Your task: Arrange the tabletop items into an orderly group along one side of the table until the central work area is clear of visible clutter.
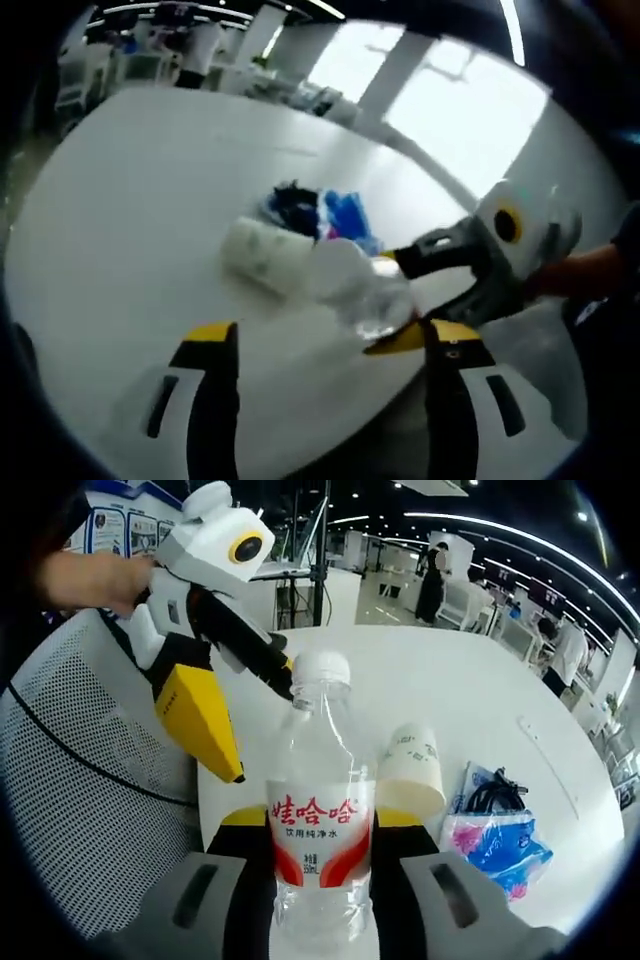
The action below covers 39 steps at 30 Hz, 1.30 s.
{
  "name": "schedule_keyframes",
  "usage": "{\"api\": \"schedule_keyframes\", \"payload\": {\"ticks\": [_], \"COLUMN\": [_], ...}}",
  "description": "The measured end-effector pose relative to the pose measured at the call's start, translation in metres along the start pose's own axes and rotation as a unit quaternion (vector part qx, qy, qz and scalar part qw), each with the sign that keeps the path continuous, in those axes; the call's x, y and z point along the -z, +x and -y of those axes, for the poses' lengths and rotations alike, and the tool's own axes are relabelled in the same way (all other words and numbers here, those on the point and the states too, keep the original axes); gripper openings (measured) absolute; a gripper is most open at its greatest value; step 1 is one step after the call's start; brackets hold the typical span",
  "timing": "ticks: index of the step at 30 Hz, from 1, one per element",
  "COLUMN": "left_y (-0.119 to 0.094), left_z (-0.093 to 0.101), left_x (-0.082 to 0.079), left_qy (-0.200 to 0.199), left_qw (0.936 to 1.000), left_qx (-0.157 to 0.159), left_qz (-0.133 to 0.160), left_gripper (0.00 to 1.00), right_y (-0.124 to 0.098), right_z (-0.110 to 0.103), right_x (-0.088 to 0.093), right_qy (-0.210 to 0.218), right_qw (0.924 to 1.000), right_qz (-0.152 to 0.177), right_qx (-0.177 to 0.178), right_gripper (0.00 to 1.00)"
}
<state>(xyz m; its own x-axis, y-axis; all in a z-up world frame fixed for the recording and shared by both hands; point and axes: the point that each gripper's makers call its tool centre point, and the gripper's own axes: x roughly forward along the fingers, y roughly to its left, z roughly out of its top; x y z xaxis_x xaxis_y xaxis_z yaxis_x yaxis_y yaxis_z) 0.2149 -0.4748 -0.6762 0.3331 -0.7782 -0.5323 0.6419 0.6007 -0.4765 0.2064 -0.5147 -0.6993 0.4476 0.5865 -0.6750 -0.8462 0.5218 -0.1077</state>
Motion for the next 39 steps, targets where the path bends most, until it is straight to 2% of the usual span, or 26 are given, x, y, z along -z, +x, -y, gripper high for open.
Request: {"api": "schedule_keyframes", "payload": {"ticks": [6, 16, 21, 25, 29, 39], "left_y": [0.006, 0.016, 0.018, 0.02, 0.023, 0.028], "left_z": [0.009, 0.016, 0.017, 0.017, 0.023, 0.022], "left_x": [-0.006, 0.001, 0.001, 0.002, 0.001, 0.003], "left_qy": [-0.005, -0.006, -0.016, -0.025, -0.019, 0.009], "left_qw": [1.0, 0.9997, 0.9995, 0.9992, 0.9989, 0.9984], "left_qx": [0.008, 0.015, 0.013, 0.011, 0.018, -0.001], "left_qz": [0.001, -0.017, -0.022, -0.031, -0.039, -0.056], "left_gripper": [0.67, 0.61, 0.53, 0.5, 0.42, 0.41], "right_y": [0.002, 0.004, 0.007, 0.01, 0.012, 0.014], "right_z": [-0.004, -0.011, -0.014, -0.015, -0.016, -0.015], "right_x": [-0.004, -0.011, -0.013, -0.014, -0.017, -0.012], "right_qy": [-0.004, -0.018, -0.028, -0.035, -0.034, -0.015], "right_qw": [1.0, 0.9998, 0.9995, 0.9993, 0.9993, 0.9998], "right_qz": [0.004, 0.011, 0.012, 0.011, 0.013, 0.013], "right_qx": [-0.001, -0.001, -0.002, 0.0, 0.001, 0.009], "right_gripper": [0.33, 0.33, 0.33, 0.33, 0.33, 0.34]}}
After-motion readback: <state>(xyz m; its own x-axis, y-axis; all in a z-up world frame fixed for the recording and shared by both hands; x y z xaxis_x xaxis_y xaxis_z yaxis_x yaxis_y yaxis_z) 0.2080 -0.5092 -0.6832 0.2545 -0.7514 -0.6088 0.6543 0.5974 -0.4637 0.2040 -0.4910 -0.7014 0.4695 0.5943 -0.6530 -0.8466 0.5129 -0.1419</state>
